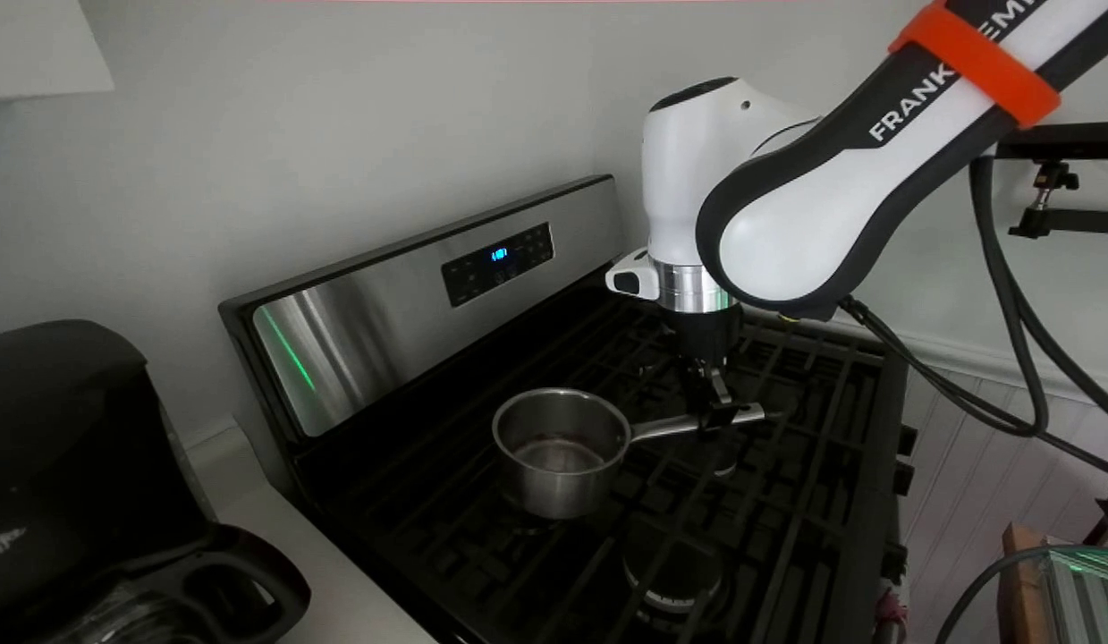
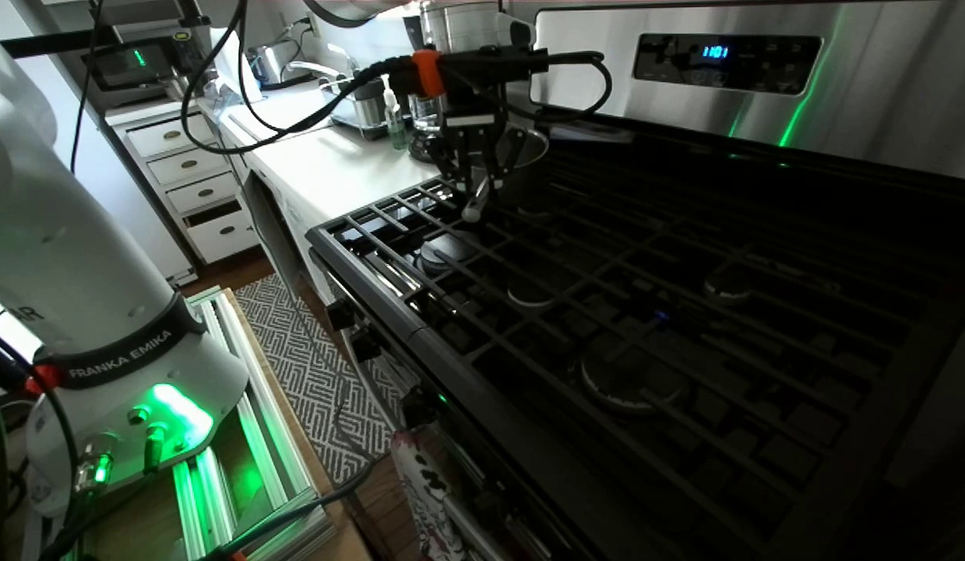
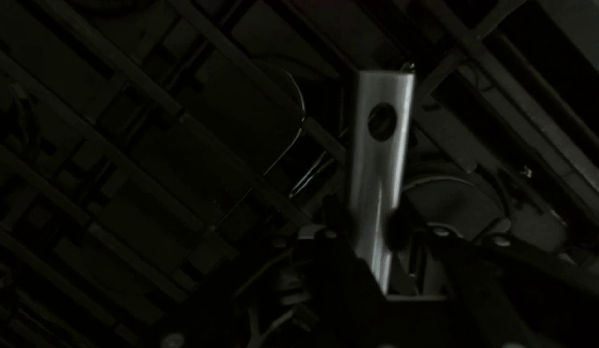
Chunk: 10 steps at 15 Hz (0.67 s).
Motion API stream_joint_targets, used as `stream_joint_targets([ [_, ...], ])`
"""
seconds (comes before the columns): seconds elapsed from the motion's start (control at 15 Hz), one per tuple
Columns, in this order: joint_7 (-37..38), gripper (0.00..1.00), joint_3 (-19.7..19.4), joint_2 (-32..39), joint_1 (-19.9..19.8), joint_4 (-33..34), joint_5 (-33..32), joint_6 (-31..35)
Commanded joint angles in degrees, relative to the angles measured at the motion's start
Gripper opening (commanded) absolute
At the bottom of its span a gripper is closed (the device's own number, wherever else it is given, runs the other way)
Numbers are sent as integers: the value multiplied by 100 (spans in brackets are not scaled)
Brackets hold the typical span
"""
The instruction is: Move the pot to the right
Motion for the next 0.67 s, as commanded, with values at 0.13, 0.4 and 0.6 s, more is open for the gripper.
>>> stream_joint_targets([
  [0.13, -285, 7, 24, -246, -161, -161, -516, -342],
  [0.4, -140, 7, 59, -406, -182, -187, -1203, -718],
  [0.6, -204, 7, 82, -536, -152, -288, -1466, -827],
])
